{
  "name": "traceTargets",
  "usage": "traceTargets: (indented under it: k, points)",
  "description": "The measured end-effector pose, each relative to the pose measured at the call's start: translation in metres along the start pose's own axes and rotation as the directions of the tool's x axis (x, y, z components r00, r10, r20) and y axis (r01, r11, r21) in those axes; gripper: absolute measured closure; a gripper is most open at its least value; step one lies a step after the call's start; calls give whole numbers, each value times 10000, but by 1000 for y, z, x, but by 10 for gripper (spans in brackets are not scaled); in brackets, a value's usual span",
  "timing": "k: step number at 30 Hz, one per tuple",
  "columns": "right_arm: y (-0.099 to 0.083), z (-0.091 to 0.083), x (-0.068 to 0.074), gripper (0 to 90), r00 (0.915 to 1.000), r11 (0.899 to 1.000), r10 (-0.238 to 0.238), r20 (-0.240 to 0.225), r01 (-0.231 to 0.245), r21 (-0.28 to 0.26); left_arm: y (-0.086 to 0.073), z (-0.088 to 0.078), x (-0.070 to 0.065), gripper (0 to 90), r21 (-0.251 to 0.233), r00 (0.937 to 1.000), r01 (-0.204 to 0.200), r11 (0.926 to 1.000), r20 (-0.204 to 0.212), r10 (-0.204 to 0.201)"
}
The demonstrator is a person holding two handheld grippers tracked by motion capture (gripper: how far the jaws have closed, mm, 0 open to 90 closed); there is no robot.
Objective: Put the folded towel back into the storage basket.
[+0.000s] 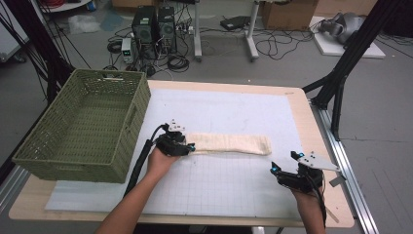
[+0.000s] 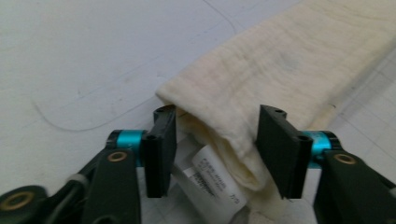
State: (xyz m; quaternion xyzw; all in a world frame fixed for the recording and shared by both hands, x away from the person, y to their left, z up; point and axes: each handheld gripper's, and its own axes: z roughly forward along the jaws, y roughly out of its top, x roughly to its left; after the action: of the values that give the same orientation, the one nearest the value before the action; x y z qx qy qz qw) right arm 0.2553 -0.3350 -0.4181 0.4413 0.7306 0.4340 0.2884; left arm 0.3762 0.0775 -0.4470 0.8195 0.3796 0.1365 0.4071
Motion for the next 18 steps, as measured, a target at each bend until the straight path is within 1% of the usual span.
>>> traceTargets:
  k: [2, 5, 6, 7, 8, 9, 11, 14, 16, 18]
  points:
    - [0, 0, 0, 165, 10000, 10000, 0, -13, 0, 4, -1, 0, 0, 548, -48, 9999, 89, 9999, 109, -89]
    - [0, 0, 1, 165, 10000, 10000, 26, -29, -26, 21, -1, 0, 0, 563, -31, 9998, 176, 9998, 123, -176]
    - [0, 1, 1, 164, 10000, 10000, -5, -38, 5, 3, -1, 0, -1, 575, -43, 9996, 199, 9998, 187, -198]
    - [0, 1, 1, 165, 10000, 10000, -7, -47, 7, 15, -1, -1, -1, 604, -39, 9992, 195, 9998, 349, -194]
    - [0, 1, 1, 165, 10000, 10000, -38, -31, 38, 9, -1, -1, -1, 662, -57, 9981, 181, 9998, 595, -177]
    - [0, 1, 1, 165, 10000, 10000, -25, -38, 25, 23, -2, 0, -2, 742, -92, 9972, 167, 9998, 734, -159]
    - [0, 1, 1, 165, 10000, 10000, -25, -32, 25, 32, -1, 0, -2, 795, -112, 9970, -31, 9999, 776, 40]
    - [0, 1, 1, 165, 10000, 10000, 14, -47, -14, 4, -1, -1, -1, 810, -195, 9967, -142, 9997, 800, 157]
    - [0, 1, 0, 164, 9999, 9999, 118, -37, -118, -30, -1, -4, 0, 813, -311, 9971, -207, 9993, 722, 229]
    - [1, 2, -1, 164, 9996, 9995, 292, -45, -293, -124, 0, -6, 2, 816, -592, 9975, -138, 9982, 691, 179]
